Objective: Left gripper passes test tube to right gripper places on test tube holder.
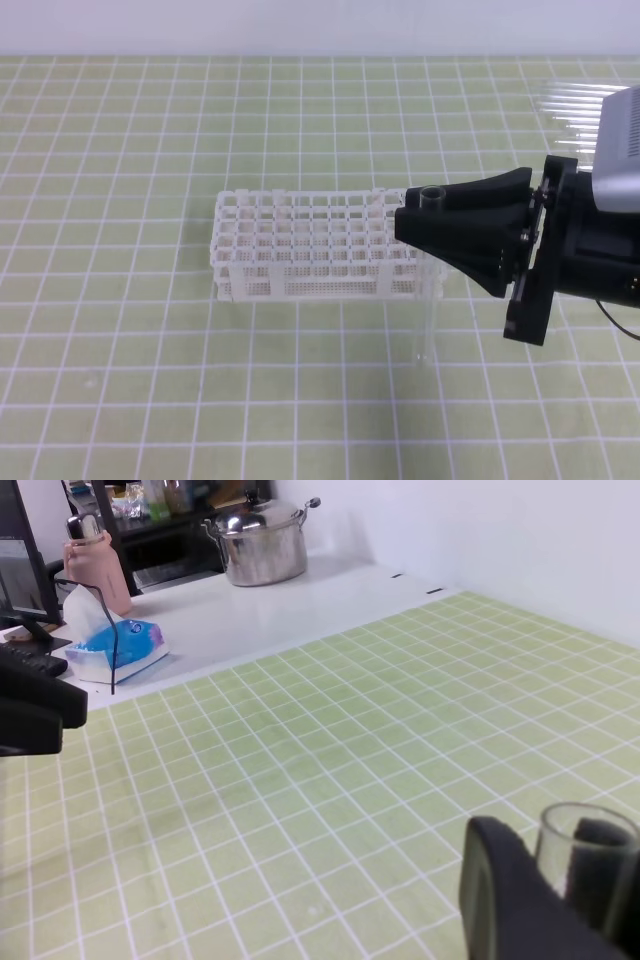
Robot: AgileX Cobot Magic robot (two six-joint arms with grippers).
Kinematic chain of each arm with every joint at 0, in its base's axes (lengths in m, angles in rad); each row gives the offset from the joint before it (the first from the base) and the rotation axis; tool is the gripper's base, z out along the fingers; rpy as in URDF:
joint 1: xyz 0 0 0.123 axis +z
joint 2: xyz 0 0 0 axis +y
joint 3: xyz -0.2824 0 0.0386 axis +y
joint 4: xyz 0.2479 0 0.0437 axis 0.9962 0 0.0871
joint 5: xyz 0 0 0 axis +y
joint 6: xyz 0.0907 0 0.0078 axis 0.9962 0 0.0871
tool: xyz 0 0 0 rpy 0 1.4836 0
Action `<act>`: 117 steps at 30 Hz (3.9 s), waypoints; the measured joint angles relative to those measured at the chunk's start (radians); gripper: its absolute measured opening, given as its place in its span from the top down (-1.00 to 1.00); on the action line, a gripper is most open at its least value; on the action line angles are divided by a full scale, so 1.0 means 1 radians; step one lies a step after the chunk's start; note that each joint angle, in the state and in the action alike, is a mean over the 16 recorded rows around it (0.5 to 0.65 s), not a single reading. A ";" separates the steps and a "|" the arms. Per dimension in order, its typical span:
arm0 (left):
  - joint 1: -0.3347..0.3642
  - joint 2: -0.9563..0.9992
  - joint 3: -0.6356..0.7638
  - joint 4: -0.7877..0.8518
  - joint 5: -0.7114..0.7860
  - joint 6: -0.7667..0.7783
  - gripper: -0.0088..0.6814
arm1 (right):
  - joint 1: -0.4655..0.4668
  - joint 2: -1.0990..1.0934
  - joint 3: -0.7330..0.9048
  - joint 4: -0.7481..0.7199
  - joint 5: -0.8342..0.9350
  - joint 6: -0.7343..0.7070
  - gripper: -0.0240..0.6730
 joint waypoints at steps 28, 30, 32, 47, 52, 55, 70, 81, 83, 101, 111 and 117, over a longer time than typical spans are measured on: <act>0.000 0.000 0.000 0.004 0.000 0.000 0.15 | 0.132 0.024 -0.106 -0.096 -0.275 -0.058 0.65; 0.000 0.000 0.000 0.004 0.000 0.000 0.15 | 0.168 0.036 -0.133 -0.137 -0.329 -0.016 0.65; 0.000 -0.002 0.000 0.002 0.002 0.000 0.15 | 0.203 0.050 -0.159 -0.186 -0.388 0.042 0.65; 0.000 0.004 0.000 0.006 -0.003 0.001 0.15 | 0.432 0.170 -0.275 -0.831 -1.025 1.012 0.65; 0.000 0.007 0.000 0.008 -0.005 0.001 0.14 | 0.497 0.232 -0.279 -1.065 -1.244 1.335 0.65; 0.000 0.006 0.000 0.008 -0.003 0.001 0.15 | 0.530 0.279 -0.284 -1.176 -1.350 1.459 0.65; 0.000 0.003 0.000 0.004 0.000 0.000 0.15 | 0.607 0.543 -0.492 -1.409 -1.419 1.539 0.65; 0.000 -0.002 0.000 0.020 0.006 -0.002 0.15 | 0.571 0.696 -0.653 -1.426 -1.344 1.532 0.65; 0.000 -0.002 0.000 0.023 0.008 -0.003 0.15 | 0.564 0.713 -0.662 -1.426 -1.345 1.532 0.65; 0.000 -0.003 0.000 0.027 0.009 -0.003 0.15 | 0.554 0.774 -0.668 -1.427 -1.374 1.609 0.65; 0.000 -0.003 0.000 0.029 0.008 -0.003 0.15 | 0.558 0.775 -0.655 -1.424 -1.372 1.616 0.65; 0.000 -0.003 0.000 0.029 0.008 -0.003 0.15 | 0.558 0.775 -0.636 -1.418 -1.385 1.616 0.65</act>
